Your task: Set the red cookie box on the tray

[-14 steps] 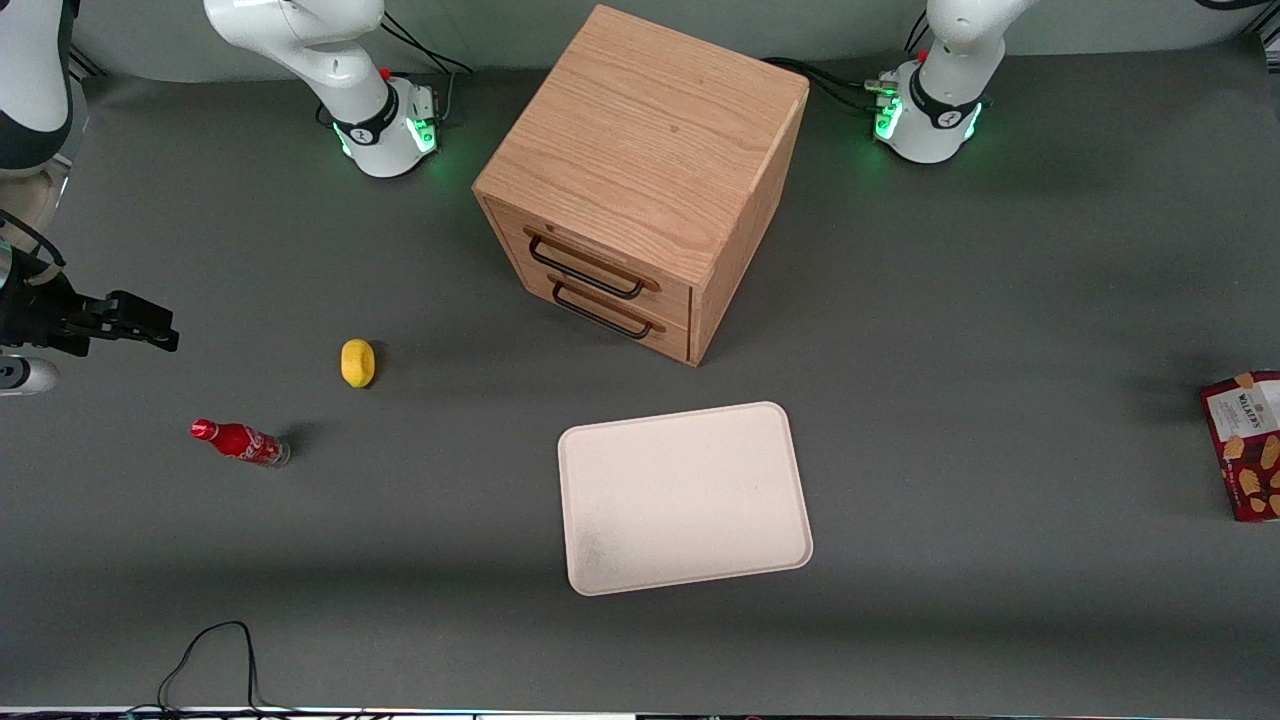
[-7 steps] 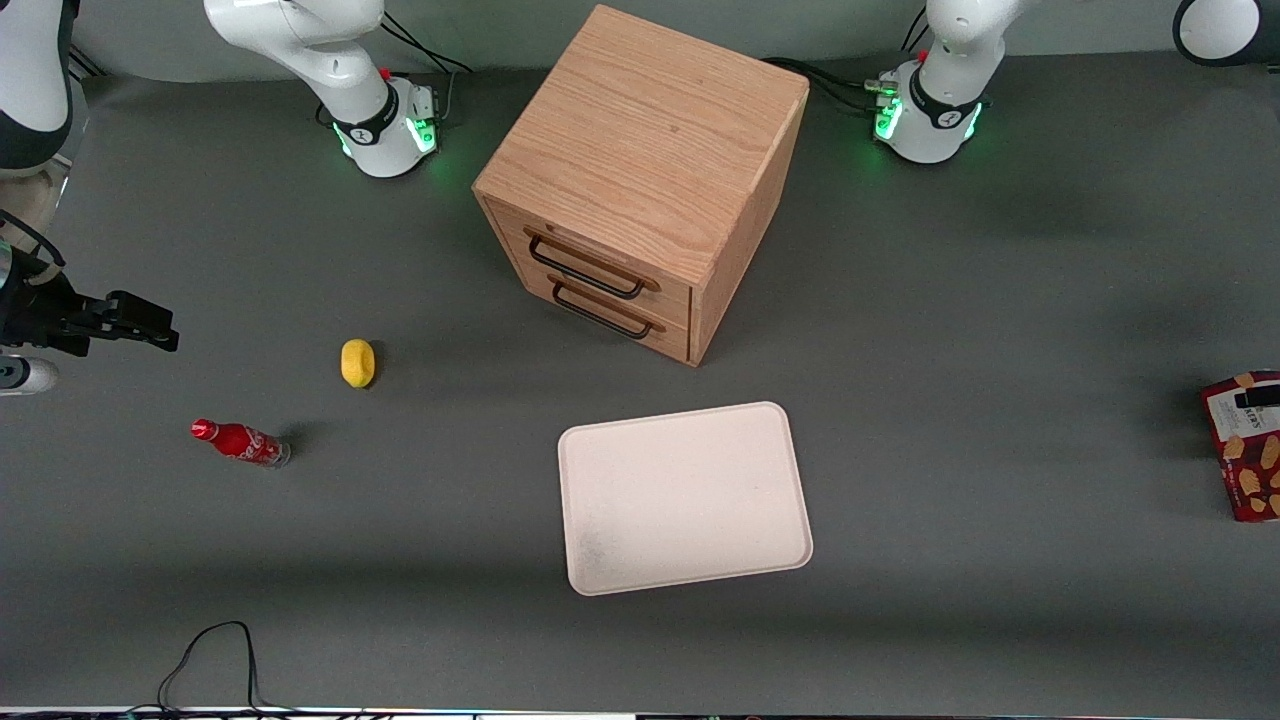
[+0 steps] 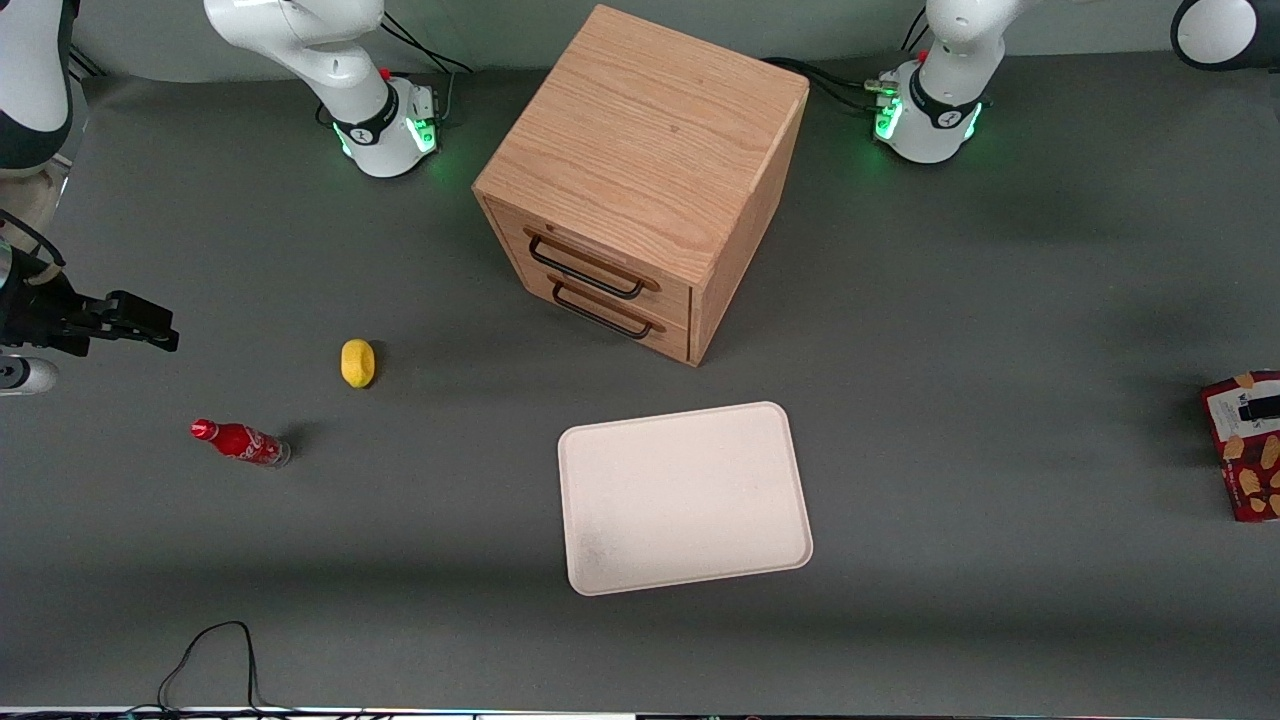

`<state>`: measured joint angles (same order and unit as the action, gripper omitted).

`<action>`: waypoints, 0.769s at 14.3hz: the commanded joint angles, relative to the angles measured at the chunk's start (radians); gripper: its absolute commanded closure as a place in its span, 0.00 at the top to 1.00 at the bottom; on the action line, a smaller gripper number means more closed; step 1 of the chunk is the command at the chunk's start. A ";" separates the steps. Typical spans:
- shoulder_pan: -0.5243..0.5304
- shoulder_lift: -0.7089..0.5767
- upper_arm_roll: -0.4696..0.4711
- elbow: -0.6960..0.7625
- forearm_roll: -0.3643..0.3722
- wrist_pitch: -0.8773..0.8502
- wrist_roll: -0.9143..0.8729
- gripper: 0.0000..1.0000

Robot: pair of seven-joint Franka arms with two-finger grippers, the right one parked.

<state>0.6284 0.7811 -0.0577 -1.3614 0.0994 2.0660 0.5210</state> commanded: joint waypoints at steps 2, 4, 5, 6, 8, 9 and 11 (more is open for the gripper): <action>-0.007 0.018 0.007 0.030 0.003 0.006 0.020 0.01; -0.015 0.021 0.007 0.036 0.000 0.009 0.063 0.00; -0.015 0.024 0.007 0.036 0.000 0.009 0.063 0.00; -0.015 0.023 0.007 0.036 0.000 0.008 0.063 0.00; -0.016 0.023 0.007 0.038 0.000 0.009 0.063 0.00; -0.016 0.023 0.007 0.038 0.002 0.009 0.063 0.00; -0.016 0.023 0.007 0.038 0.000 0.008 0.063 0.00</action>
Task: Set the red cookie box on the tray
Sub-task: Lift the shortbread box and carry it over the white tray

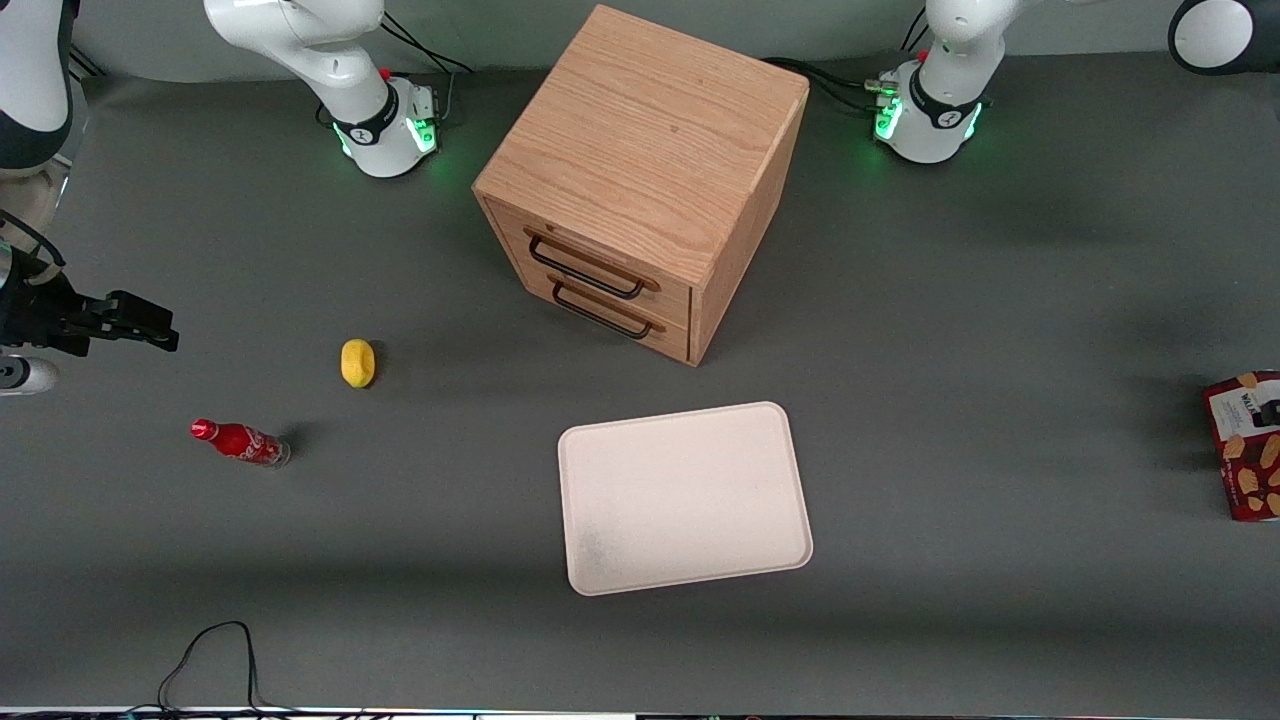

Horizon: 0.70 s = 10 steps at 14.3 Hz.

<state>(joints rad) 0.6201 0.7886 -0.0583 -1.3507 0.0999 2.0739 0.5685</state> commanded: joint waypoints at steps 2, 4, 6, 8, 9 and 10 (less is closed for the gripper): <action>-0.008 0.014 0.008 0.027 0.001 -0.005 0.016 0.00; -0.010 -0.002 0.008 0.027 0.004 -0.028 0.016 0.00; -0.010 -0.037 0.008 0.028 0.007 -0.095 0.013 0.00; -0.022 -0.139 0.008 0.021 0.009 -0.214 0.002 0.00; -0.025 -0.185 0.008 0.021 0.009 -0.275 0.002 0.00; -0.029 -0.231 0.008 0.019 0.009 -0.332 0.002 0.00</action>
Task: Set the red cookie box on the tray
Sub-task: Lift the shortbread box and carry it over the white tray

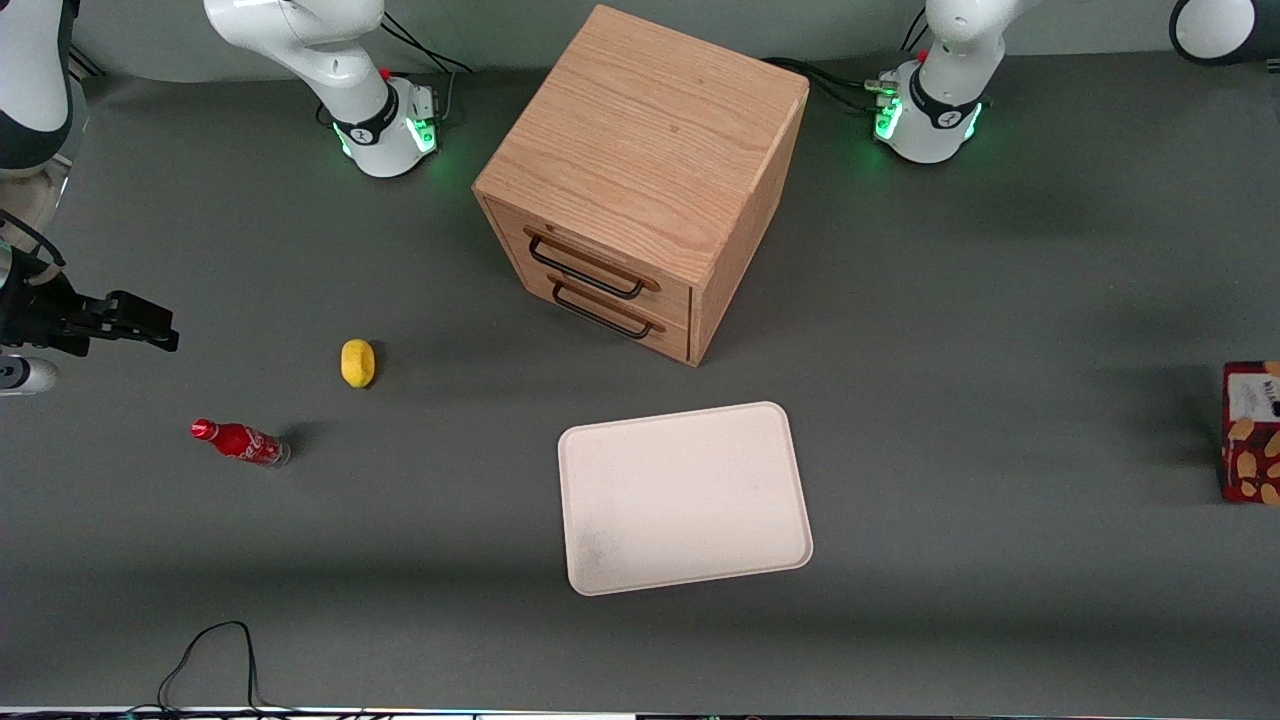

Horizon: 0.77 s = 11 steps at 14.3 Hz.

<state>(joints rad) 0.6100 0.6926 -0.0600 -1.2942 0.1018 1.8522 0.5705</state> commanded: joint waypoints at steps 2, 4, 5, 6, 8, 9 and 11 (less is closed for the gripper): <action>-0.021 -0.221 0.009 -0.037 0.009 -0.206 0.003 0.00; -0.035 -0.309 0.009 -0.037 0.009 -0.298 0.002 0.00; -0.041 -0.352 0.009 -0.039 0.009 -0.344 -0.001 0.00; -0.044 -0.390 0.009 -0.040 0.009 -0.384 -0.003 0.00; -0.067 -0.444 0.009 -0.042 0.007 -0.441 -0.006 0.00; -0.073 -0.462 0.008 -0.042 0.007 -0.462 -0.018 0.00; -0.094 -0.481 0.008 -0.043 0.003 -0.490 -0.050 0.00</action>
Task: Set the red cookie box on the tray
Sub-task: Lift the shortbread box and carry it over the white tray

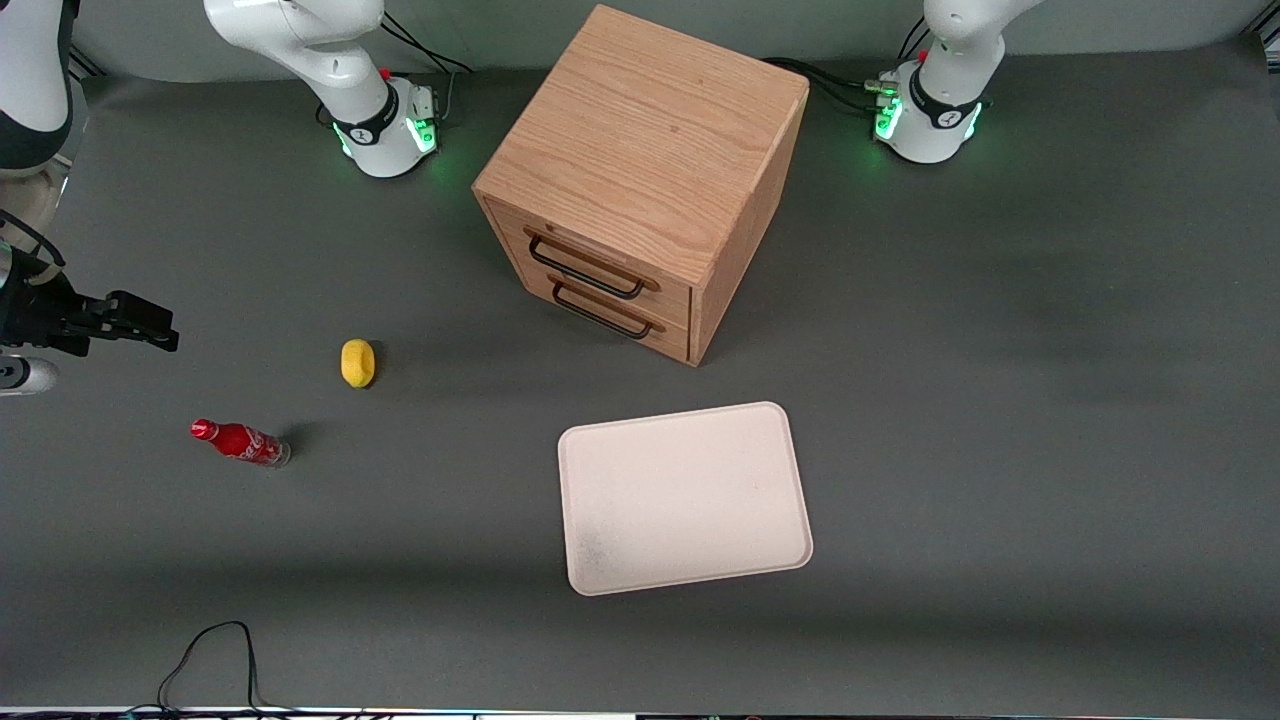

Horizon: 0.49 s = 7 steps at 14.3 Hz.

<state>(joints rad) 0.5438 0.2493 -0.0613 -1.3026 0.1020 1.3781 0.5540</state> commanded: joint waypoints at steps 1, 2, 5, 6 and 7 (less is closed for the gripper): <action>-0.044 -0.042 0.009 -0.043 -0.002 -0.020 -0.060 0.00; -0.068 -0.047 0.008 -0.046 -0.005 -0.027 -0.104 0.00; -0.216 -0.055 0.000 -0.058 -0.034 -0.044 -0.346 0.00; -0.276 -0.047 0.001 -0.058 -0.072 -0.037 -0.461 0.00; -0.338 -0.039 0.000 -0.056 -0.099 -0.024 -0.583 0.00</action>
<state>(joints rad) 0.2732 0.2323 -0.0771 -1.3385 0.0238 1.3489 0.0894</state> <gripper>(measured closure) 0.894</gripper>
